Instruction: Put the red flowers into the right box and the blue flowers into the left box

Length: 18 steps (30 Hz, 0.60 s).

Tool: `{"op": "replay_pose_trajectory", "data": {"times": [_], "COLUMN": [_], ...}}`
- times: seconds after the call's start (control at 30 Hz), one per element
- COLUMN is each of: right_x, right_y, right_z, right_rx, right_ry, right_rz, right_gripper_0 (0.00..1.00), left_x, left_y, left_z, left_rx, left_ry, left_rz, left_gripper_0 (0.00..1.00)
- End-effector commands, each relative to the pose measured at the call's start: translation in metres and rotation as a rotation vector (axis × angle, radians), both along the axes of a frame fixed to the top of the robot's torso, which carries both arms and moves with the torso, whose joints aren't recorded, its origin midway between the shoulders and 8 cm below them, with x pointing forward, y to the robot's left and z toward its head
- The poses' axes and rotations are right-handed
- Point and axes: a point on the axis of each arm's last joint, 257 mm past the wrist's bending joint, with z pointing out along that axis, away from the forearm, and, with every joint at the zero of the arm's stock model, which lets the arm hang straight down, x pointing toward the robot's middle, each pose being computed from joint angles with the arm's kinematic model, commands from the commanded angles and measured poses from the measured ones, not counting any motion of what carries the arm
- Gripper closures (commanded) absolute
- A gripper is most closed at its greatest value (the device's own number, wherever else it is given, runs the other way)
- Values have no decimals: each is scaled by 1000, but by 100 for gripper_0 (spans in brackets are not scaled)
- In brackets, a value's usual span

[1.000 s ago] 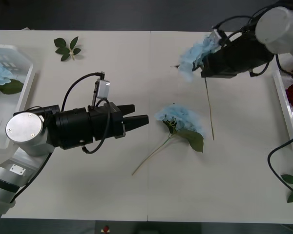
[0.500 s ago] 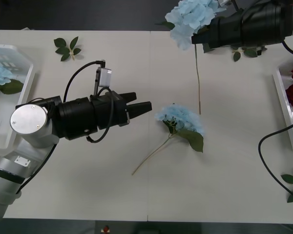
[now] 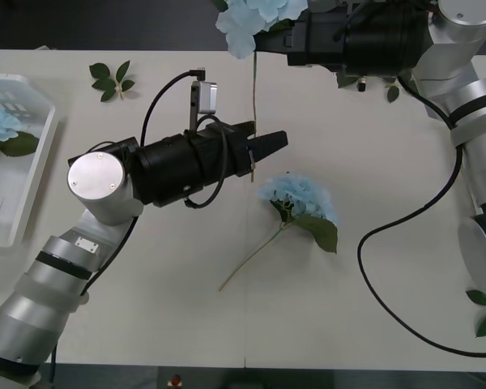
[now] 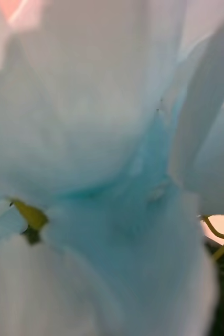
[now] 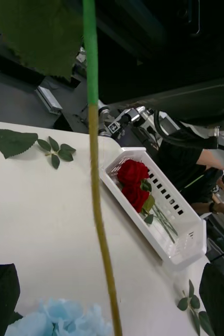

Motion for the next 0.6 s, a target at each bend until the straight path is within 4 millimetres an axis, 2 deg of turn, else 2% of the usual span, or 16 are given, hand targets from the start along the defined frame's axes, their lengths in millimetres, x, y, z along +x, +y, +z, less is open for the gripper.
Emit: {"op": "replay_pose_trajectory", "data": {"times": [0.03,0.07,0.1,0.13,0.17,0.6], "right_x": [4,4,4,4,4,0], "right_y": [17,18,20,22,23,27], "right_z": [36,37,37,38,39,34], "right_rx": [33,39,42,48,49,63], "right_ry": [-86,-86,-84,-83,-84,-62], "right_rz": [0,-2,-4,-3,-2,9], "right_gripper_0": [100,100,100,100,100,100], "left_x": [8,9,10,11,11,13], "left_y": [-8,-9,-8,-7,-8,-4], "left_z": [25,27,28,28,28,27], "left_rx": [-15,-20,-23,-23,-22,-23], "left_ry": [-60,-60,-63,-63,-63,-54], "left_rz": [8,11,17,21,19,25], "left_gripper_0": [19,39,67,90,99,100]}}
